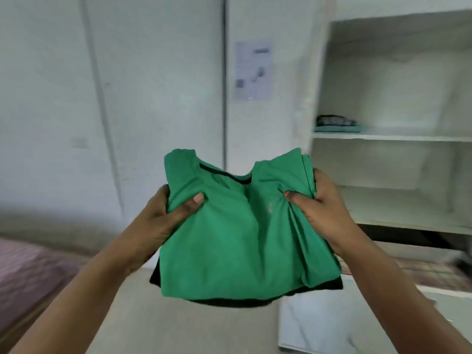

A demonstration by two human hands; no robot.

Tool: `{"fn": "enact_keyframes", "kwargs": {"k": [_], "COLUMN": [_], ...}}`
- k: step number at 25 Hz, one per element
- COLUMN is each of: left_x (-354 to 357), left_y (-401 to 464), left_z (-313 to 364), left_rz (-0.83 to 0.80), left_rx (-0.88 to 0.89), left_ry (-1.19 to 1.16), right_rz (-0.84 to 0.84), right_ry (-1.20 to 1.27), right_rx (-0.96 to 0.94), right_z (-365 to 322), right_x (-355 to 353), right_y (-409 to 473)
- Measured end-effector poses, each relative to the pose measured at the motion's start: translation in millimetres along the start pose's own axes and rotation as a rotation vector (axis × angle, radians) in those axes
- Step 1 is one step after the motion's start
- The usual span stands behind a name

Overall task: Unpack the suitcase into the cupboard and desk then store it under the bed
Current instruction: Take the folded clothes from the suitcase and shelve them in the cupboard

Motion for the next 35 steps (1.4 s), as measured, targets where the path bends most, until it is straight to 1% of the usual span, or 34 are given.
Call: {"fn": "enact_keyframes", "kwargs": {"k": [3, 5, 8, 10, 12, 16, 19, 22, 25, 28, 31, 35], "left_x": [134.8, 234.0, 344.8, 399.0, 447.4, 516.5, 554.6, 592.8, 625.6, 658.1, 692.0, 720.8], "left_y": [-4.2, 0.2, 23.8, 48.3, 76.4, 142.3, 201.7, 278.3, 356.0, 432.8, 497.3, 535.0], "left_z": [19.8, 32.0, 44.4, 47.4, 53.0, 70.0, 67.1, 61.2, 73.0, 75.0, 65.7, 39.5], "left_rz": [-0.195, -0.304, -0.336, -0.340, -0.332, -0.296, -0.264, -0.261, -0.188, -0.096, -0.018, 0.005], "left_rx": [0.055, 0.047, 0.012, -0.046, -0.074, -0.006, 0.026, 0.076, 0.173, 0.293, 0.348, 0.324], "left_ry": [-0.052, -0.071, -0.145, -0.175, -0.177, -0.150, -0.130, -0.111, -0.106, -0.019, 0.116, 0.290], "right_rz": [0.124, 0.222, 0.355, 0.431, 0.462, 0.516, 0.555, 0.545, 0.534, 0.548, 0.561, 0.520], "right_ry": [-0.143, -0.208, -0.217, -0.233, -0.264, -0.416, -0.444, -0.530, -0.588, -0.710, -0.845, -0.933], "right_rx": [-0.011, 0.007, 0.067, 0.080, 0.077, 0.033, 0.014, -0.039, -0.082, -0.158, -0.187, -0.137], "right_z": [1.8, 13.9, 34.4, 42.4, 47.2, 60.2, 84.5, 108.9, 119.7, 141.0, 177.5, 225.7], "right_x": [-129.9, -224.6, -336.1, -389.2, -428.0, -463.1, -475.8, -487.6, -491.3, -484.9, -479.5, -475.9], "right_y": [5.2, 17.1, 52.5, 83.1, 120.9, 196.4, 256.6, 340.3, 427.8, 508.8, 579.7, 622.0]}}
Point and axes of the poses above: each hand's wrist, its own y-axis towards the middle knuckle, its own x-axis out of the palm, z = x × y, the point moved 4 cm from there along y, towards the middle knuckle, and after that the axes turned 10 degrees about z, right-handed, at the moved point
